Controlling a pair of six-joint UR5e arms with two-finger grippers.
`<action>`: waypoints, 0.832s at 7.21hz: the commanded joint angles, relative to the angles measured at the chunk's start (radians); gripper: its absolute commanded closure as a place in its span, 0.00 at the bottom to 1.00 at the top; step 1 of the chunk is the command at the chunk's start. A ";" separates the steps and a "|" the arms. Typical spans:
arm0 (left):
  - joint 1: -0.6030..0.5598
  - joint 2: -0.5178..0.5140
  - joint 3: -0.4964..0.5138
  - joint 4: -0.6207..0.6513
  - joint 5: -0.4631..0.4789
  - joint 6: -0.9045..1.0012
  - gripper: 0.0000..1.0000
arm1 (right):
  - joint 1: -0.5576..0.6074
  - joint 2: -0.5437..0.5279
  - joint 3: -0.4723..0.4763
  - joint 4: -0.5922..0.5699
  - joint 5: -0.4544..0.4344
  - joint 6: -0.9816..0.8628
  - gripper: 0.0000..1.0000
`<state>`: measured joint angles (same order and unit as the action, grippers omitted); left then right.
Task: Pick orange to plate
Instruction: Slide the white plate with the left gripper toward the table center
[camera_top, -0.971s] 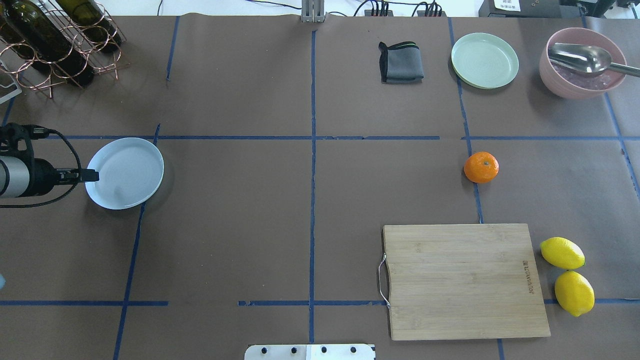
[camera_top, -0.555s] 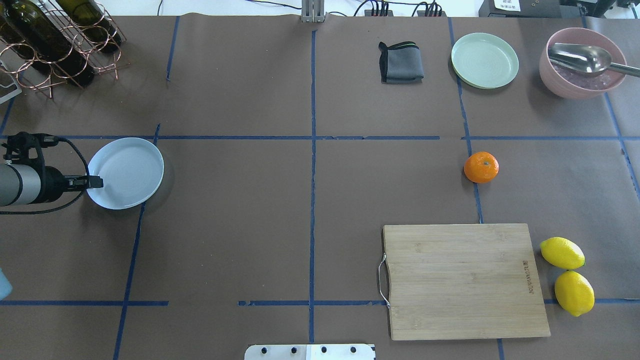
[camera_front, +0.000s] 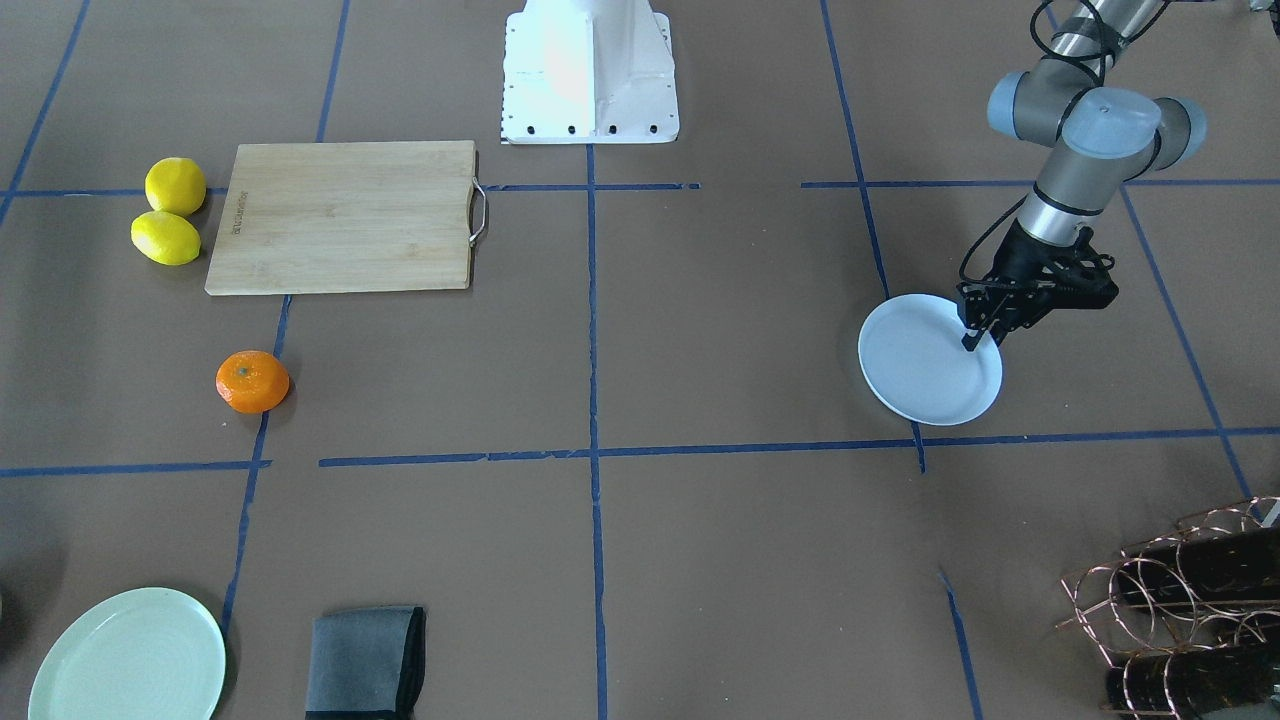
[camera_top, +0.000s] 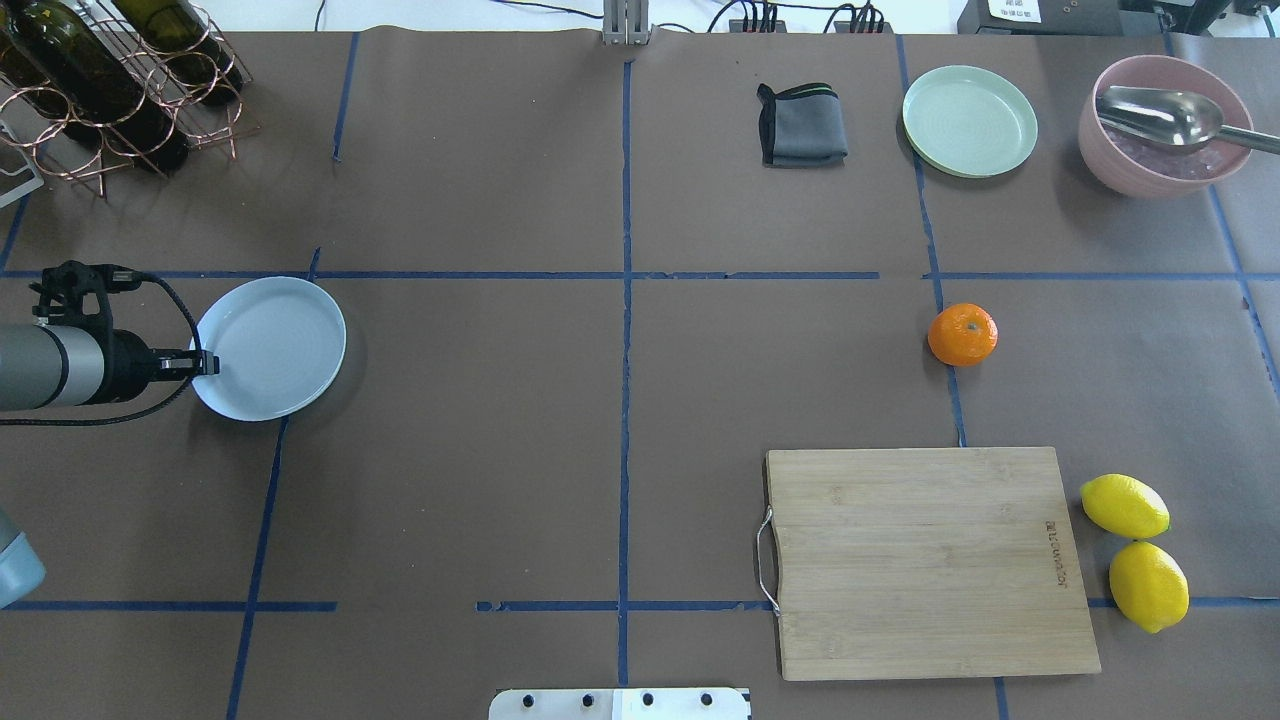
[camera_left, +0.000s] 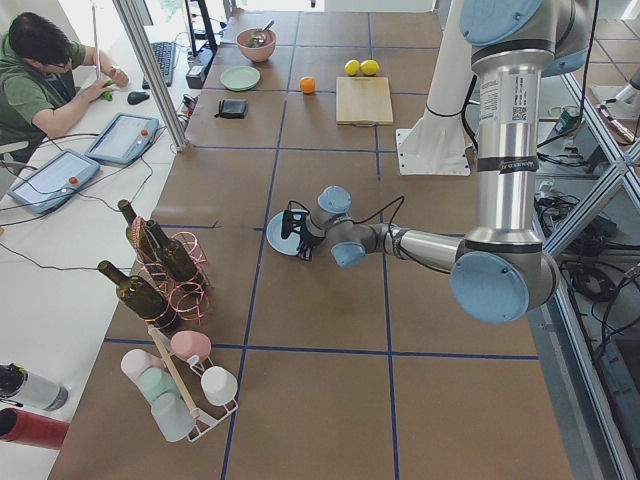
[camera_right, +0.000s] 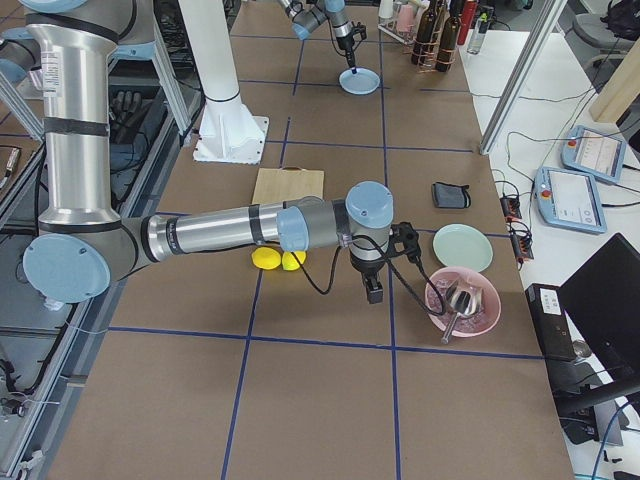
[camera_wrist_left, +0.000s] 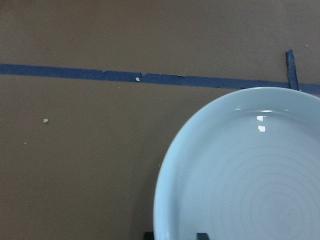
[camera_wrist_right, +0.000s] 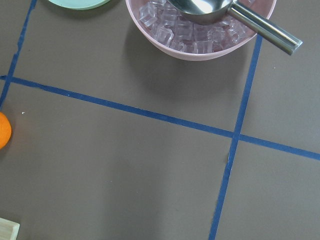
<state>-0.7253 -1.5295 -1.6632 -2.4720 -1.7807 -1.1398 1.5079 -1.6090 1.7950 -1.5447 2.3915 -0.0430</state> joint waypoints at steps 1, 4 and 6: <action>0.000 -0.012 -0.044 0.005 0.001 -0.003 1.00 | 0.000 0.000 0.000 0.000 0.000 0.000 0.00; 0.001 -0.148 -0.039 0.086 0.001 -0.021 1.00 | 0.000 0.000 0.000 0.000 0.000 0.000 0.00; 0.045 -0.394 -0.024 0.328 0.001 -0.169 1.00 | 0.000 -0.002 -0.002 -0.002 0.000 0.000 0.00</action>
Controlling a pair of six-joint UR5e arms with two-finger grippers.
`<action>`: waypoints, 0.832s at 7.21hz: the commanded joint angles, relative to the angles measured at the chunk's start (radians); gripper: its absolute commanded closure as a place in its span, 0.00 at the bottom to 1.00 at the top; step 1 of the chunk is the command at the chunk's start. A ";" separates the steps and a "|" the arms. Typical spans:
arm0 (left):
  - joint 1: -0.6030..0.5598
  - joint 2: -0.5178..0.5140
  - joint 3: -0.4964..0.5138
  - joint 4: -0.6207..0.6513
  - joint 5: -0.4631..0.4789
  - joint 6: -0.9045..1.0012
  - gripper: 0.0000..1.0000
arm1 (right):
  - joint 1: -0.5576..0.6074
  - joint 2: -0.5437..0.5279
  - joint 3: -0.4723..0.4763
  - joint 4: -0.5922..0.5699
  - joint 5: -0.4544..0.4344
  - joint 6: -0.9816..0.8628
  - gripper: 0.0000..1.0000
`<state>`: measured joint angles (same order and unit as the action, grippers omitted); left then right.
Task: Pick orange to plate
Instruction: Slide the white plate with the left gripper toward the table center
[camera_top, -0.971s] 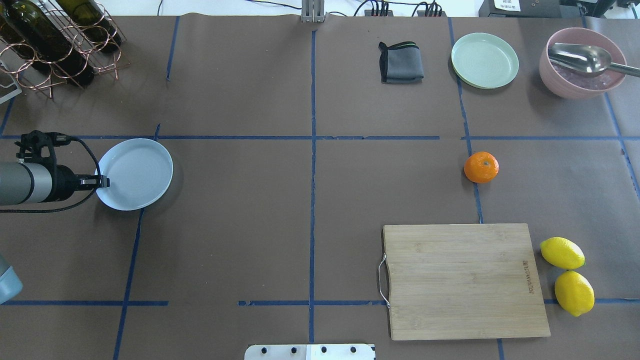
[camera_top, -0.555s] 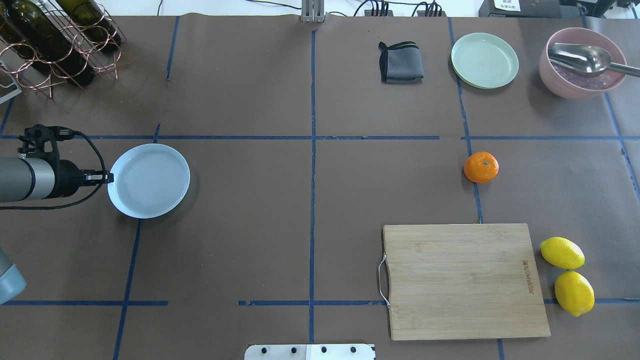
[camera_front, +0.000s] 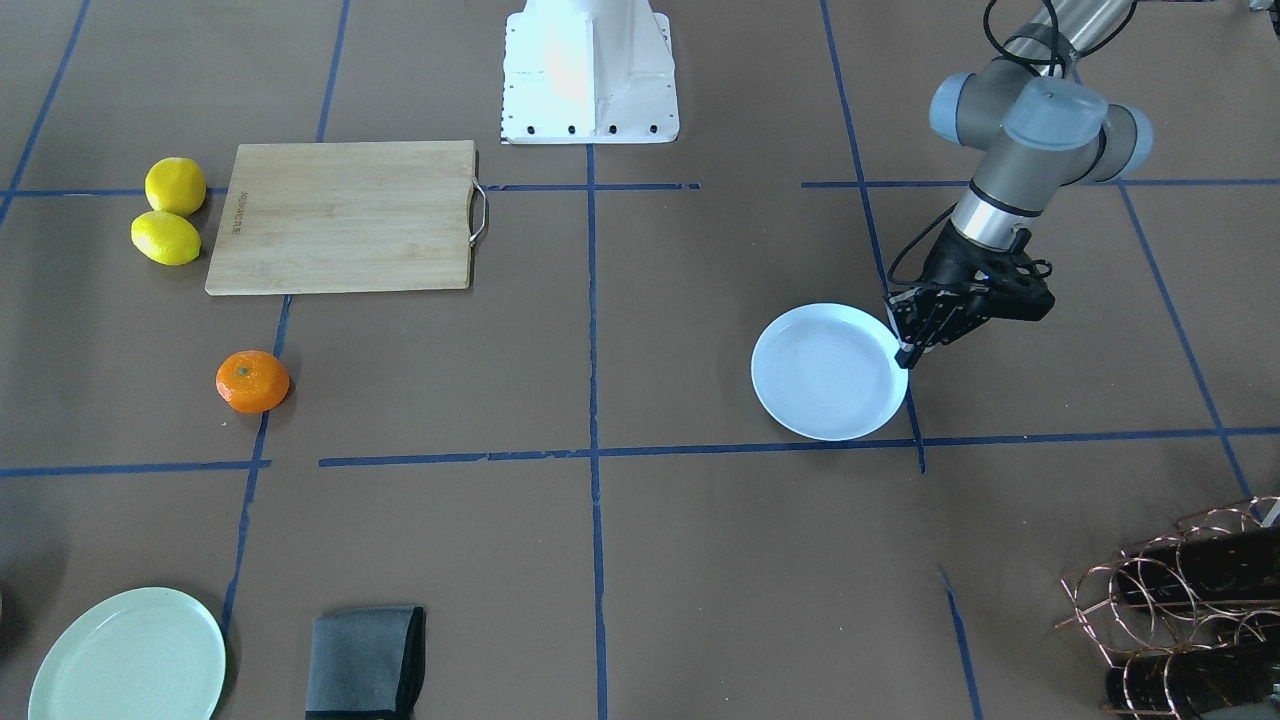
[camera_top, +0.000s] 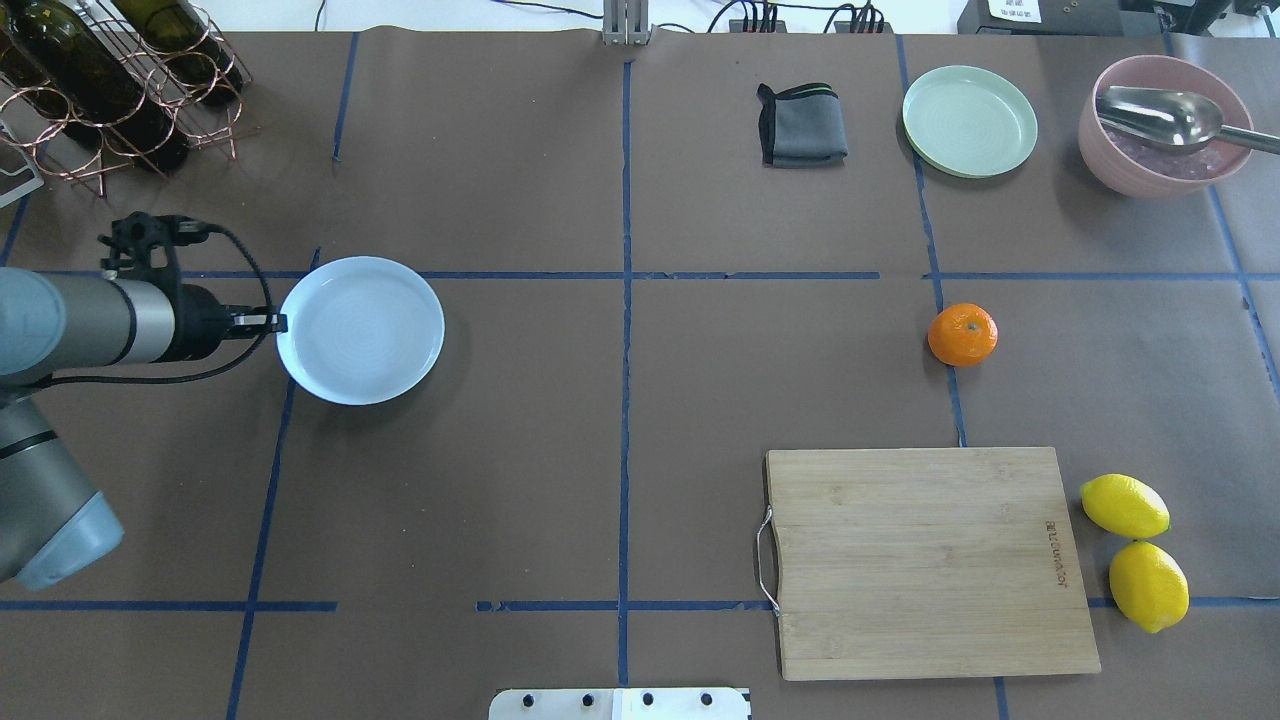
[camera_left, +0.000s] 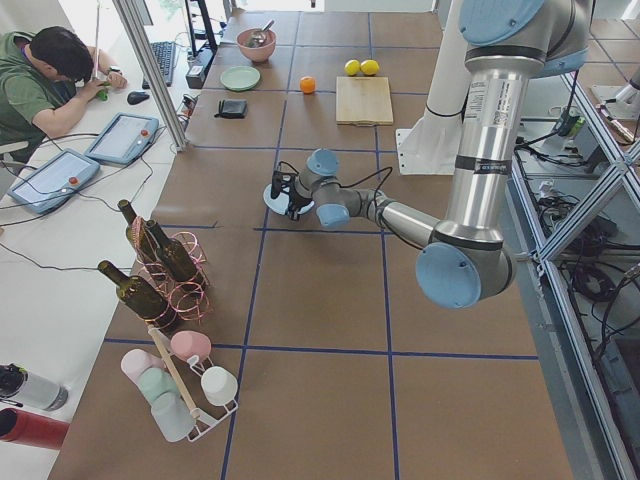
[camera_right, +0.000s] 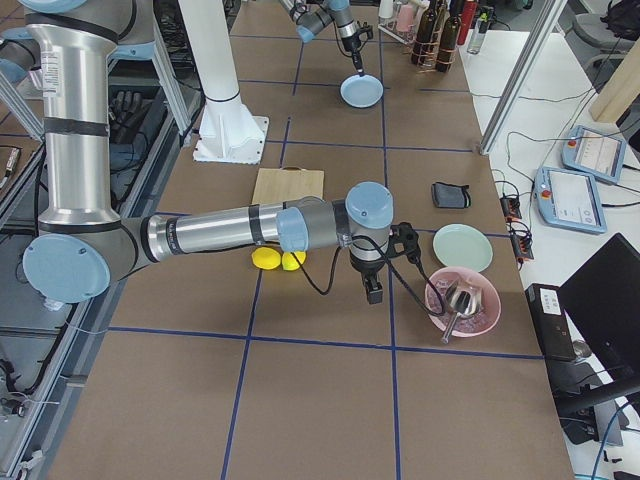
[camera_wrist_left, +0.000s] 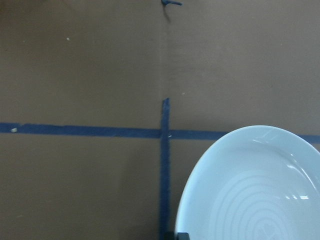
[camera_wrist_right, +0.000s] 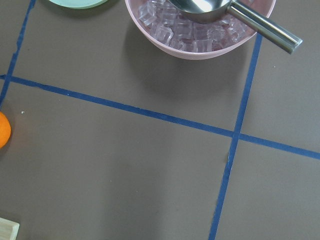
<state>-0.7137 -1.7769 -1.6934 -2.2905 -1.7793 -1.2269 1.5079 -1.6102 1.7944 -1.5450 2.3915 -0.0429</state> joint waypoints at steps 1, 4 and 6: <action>0.109 -0.250 0.009 0.254 0.006 -0.162 1.00 | 0.000 -0.001 -0.001 0.000 0.000 0.000 0.00; 0.210 -0.441 0.174 0.293 0.081 -0.289 1.00 | 0.000 -0.001 -0.001 -0.001 0.000 0.000 0.00; 0.212 -0.431 0.169 0.293 0.081 -0.257 0.01 | 0.000 -0.001 0.002 0.000 0.000 0.000 0.00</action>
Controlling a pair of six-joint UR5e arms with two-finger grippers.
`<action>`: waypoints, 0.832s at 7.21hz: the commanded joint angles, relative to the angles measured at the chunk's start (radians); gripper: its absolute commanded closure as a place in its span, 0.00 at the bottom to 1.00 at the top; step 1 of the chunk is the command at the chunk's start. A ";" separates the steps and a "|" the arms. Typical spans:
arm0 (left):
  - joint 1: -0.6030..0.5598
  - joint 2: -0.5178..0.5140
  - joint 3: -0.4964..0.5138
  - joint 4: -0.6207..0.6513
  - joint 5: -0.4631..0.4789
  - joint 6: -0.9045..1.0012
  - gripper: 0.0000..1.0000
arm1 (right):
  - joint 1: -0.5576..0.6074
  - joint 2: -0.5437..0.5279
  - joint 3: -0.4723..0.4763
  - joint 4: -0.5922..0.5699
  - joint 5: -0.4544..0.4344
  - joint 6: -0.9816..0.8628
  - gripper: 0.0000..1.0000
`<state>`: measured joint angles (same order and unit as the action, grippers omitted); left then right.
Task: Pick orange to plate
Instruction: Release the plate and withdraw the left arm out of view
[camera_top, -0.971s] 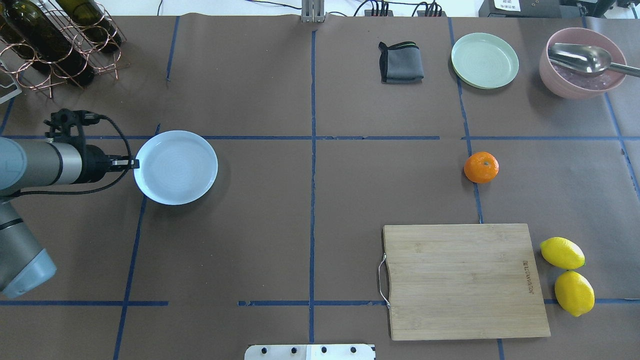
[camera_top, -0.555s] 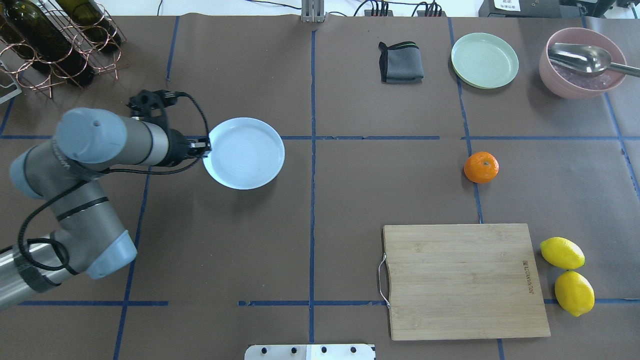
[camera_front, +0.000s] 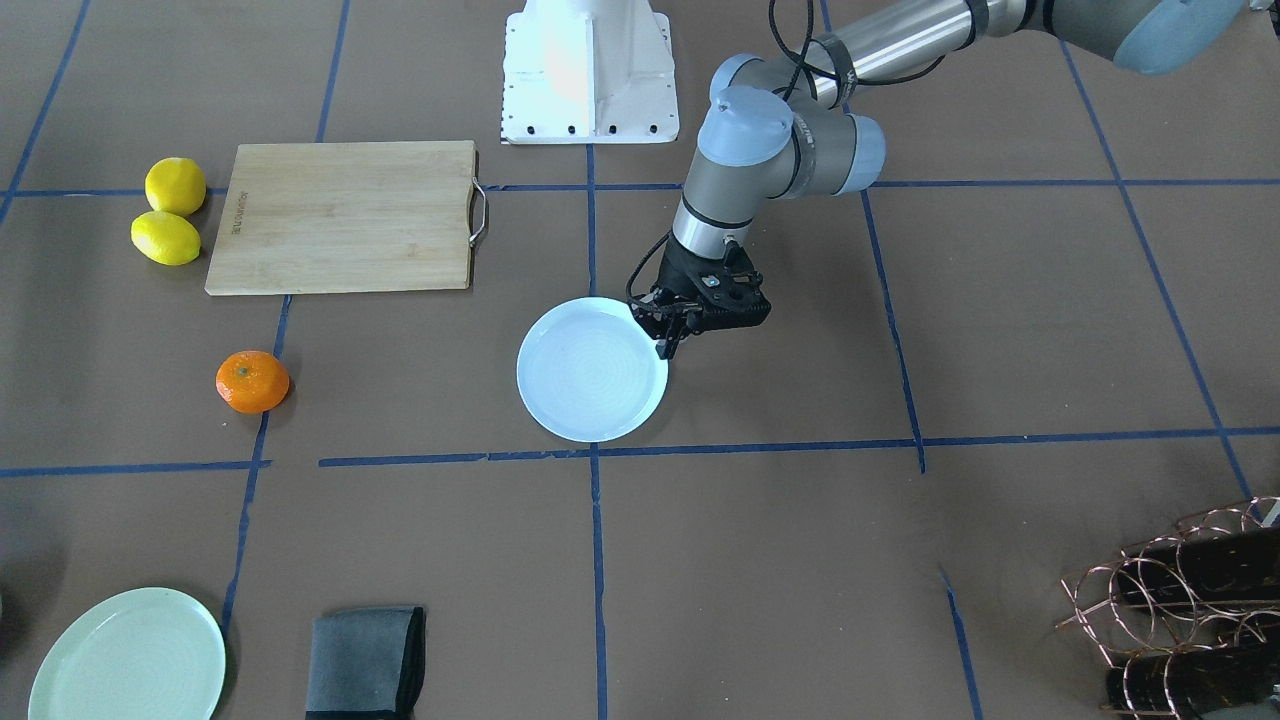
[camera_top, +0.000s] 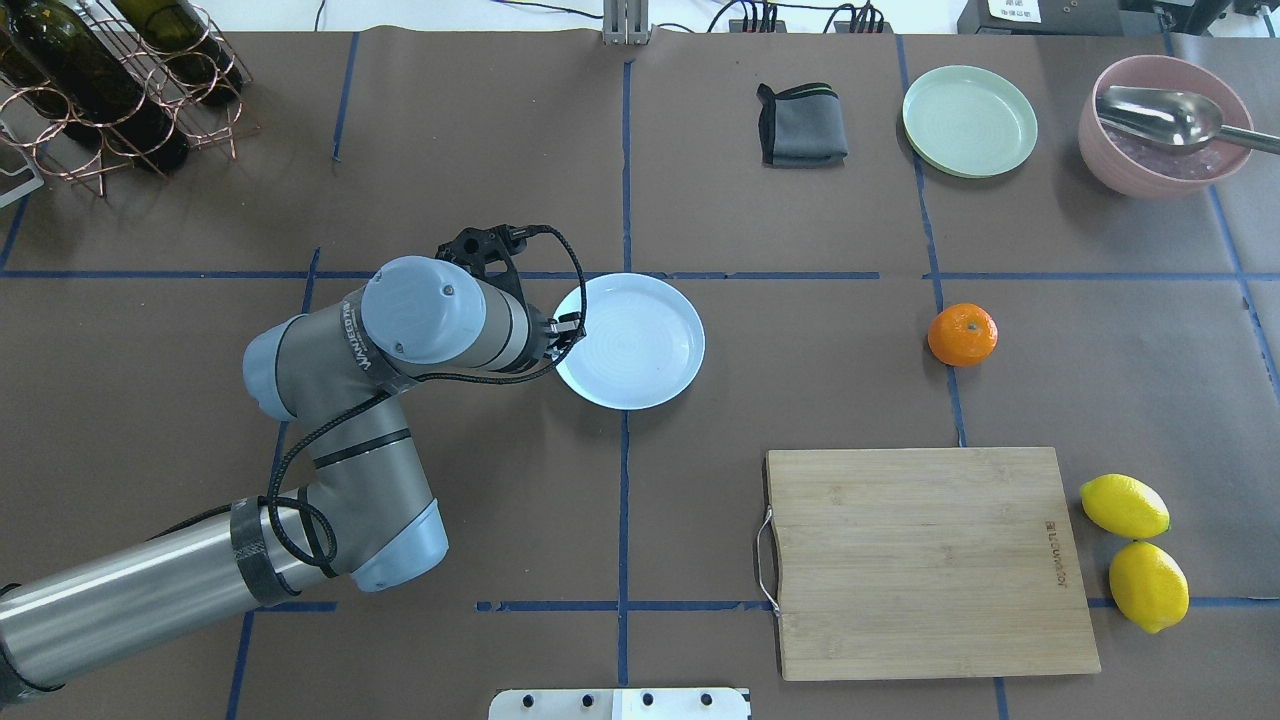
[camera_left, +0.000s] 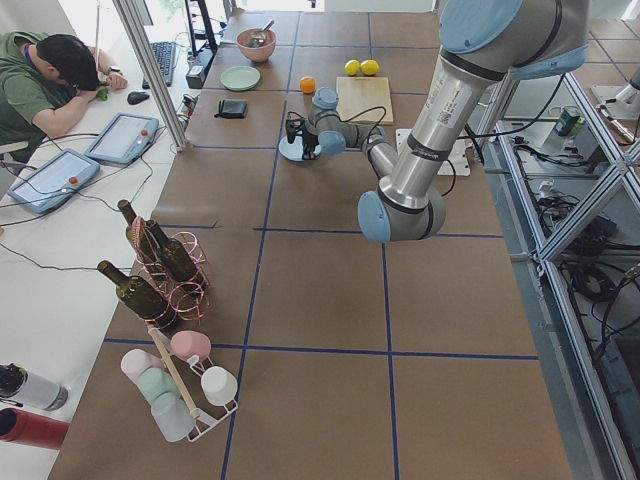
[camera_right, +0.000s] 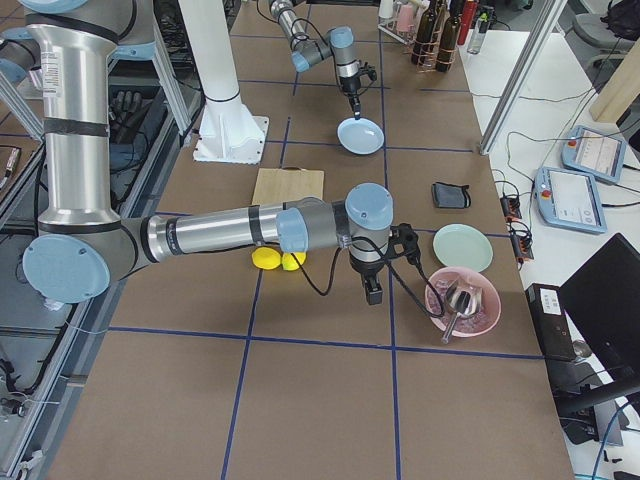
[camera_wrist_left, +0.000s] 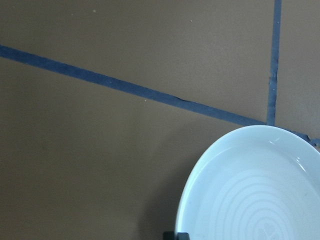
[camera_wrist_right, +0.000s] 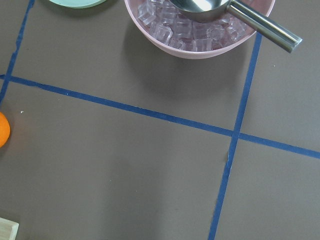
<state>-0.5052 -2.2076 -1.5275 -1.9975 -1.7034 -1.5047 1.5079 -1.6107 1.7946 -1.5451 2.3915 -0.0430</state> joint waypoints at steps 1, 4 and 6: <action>-0.013 0.012 -0.041 0.011 0.001 0.115 0.00 | 0.000 0.003 0.008 0.000 0.000 -0.002 0.00; -0.247 0.281 -0.387 0.199 -0.218 0.647 0.00 | 0.000 0.003 0.023 0.058 0.000 0.000 0.00; -0.516 0.478 -0.433 0.206 -0.354 1.102 0.00 | -0.008 0.021 0.029 0.078 0.000 0.002 0.00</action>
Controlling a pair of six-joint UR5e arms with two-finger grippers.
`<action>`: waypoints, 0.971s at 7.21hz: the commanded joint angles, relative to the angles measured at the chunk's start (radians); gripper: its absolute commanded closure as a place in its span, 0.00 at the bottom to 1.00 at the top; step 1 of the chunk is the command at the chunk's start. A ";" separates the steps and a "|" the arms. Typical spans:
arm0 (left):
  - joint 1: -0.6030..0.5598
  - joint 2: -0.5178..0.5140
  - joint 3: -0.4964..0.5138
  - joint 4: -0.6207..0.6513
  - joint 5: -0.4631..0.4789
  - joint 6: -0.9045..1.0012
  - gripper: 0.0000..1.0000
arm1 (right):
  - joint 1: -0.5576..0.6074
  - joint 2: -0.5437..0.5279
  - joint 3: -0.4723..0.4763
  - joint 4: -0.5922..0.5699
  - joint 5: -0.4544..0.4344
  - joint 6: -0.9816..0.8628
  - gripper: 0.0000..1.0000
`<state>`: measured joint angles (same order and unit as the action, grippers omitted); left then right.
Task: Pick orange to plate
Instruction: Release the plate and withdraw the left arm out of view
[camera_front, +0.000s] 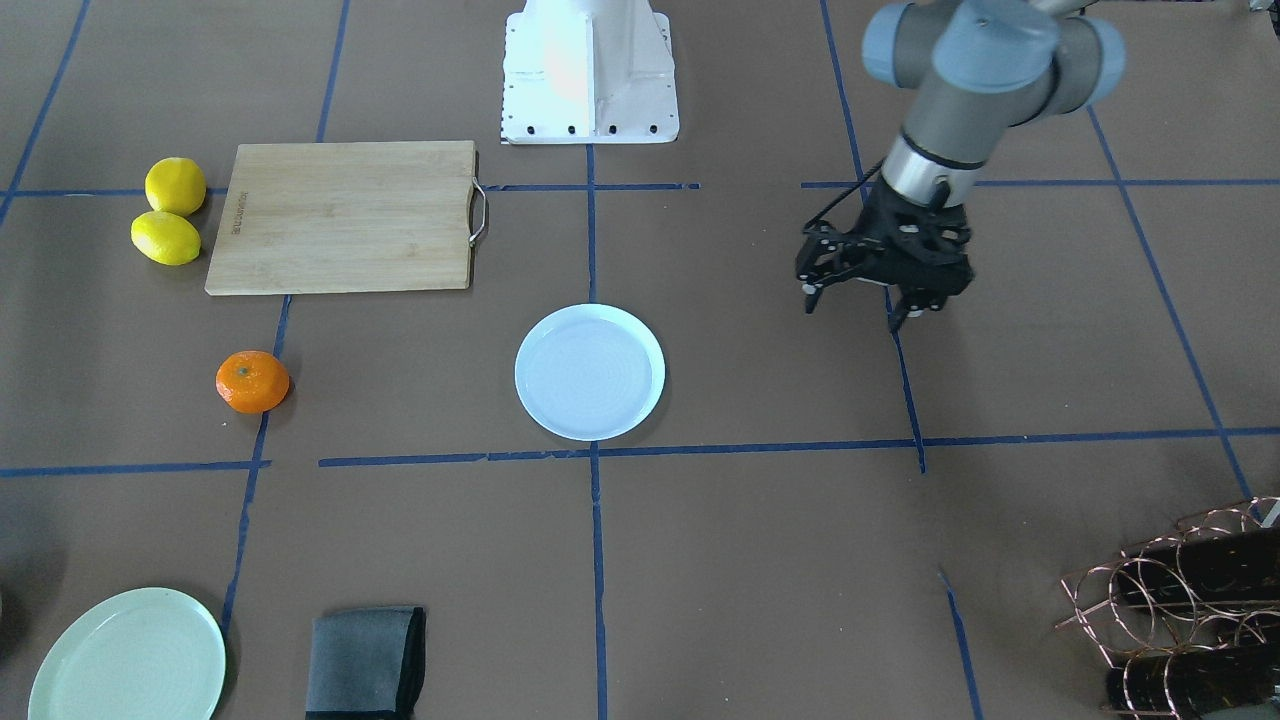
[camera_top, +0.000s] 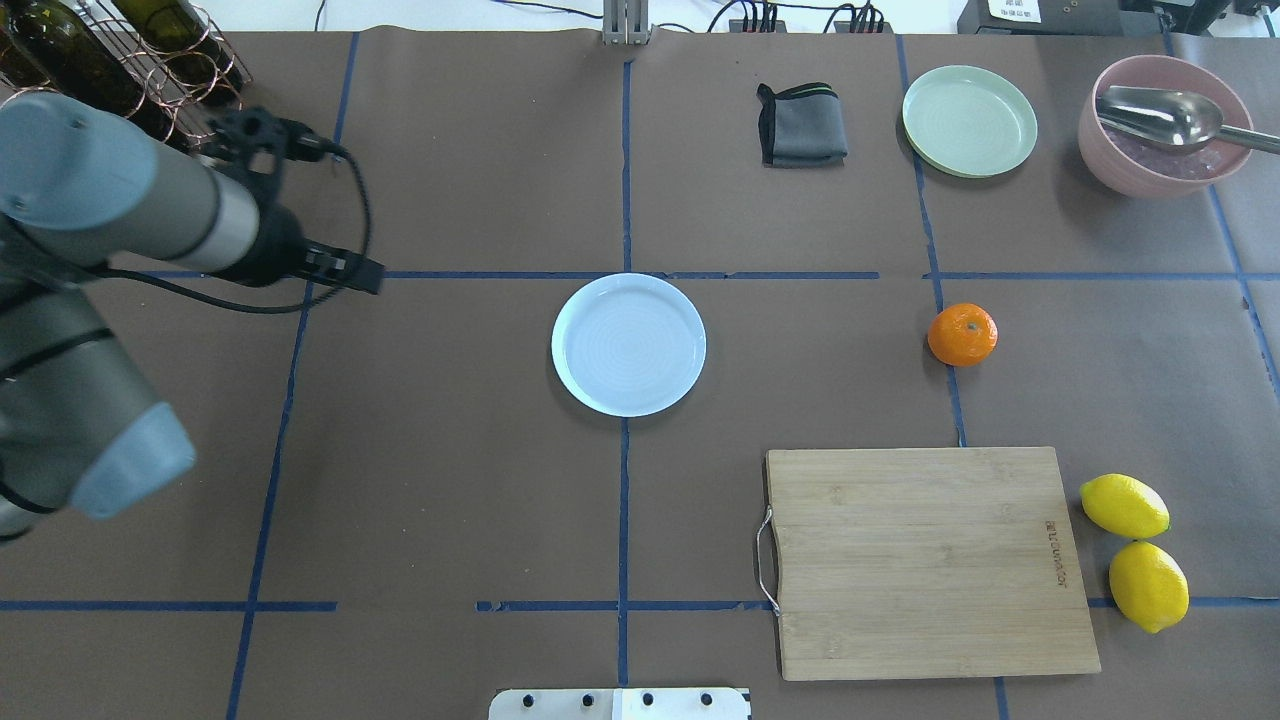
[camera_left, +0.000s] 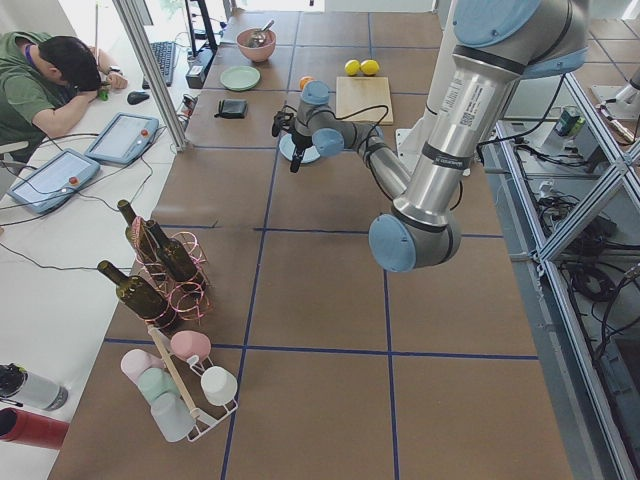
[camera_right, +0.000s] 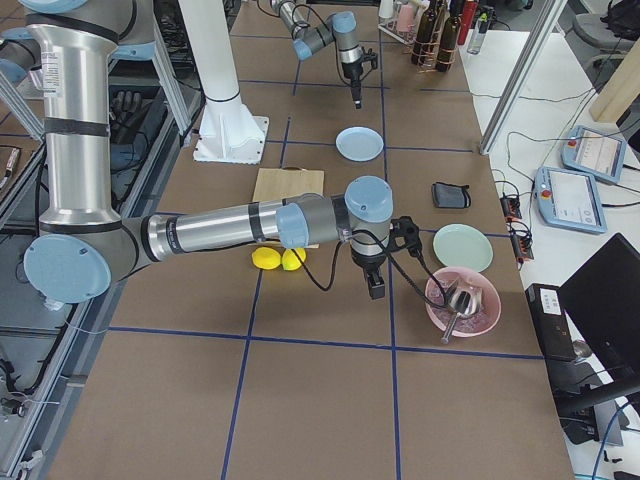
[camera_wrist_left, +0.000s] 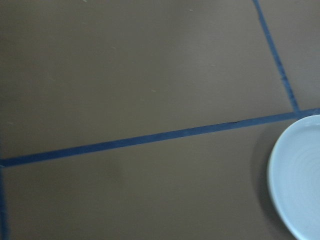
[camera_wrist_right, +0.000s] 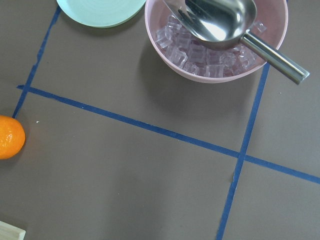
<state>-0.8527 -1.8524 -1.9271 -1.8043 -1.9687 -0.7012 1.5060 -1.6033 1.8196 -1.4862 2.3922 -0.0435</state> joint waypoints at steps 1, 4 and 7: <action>-0.316 0.207 -0.021 0.014 -0.129 0.557 0.00 | -0.007 0.013 0.003 0.032 -0.002 0.001 0.00; -0.638 0.346 0.190 0.022 -0.411 0.781 0.00 | -0.007 -0.003 0.001 0.032 -0.001 -0.007 0.00; -0.709 0.476 0.220 0.078 -0.406 0.806 0.00 | -0.015 -0.007 0.000 0.030 0.002 0.002 0.00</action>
<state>-1.5467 -1.4207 -1.7190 -1.7649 -2.3704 0.0996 1.4960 -1.6104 1.8198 -1.4553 2.3935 -0.0453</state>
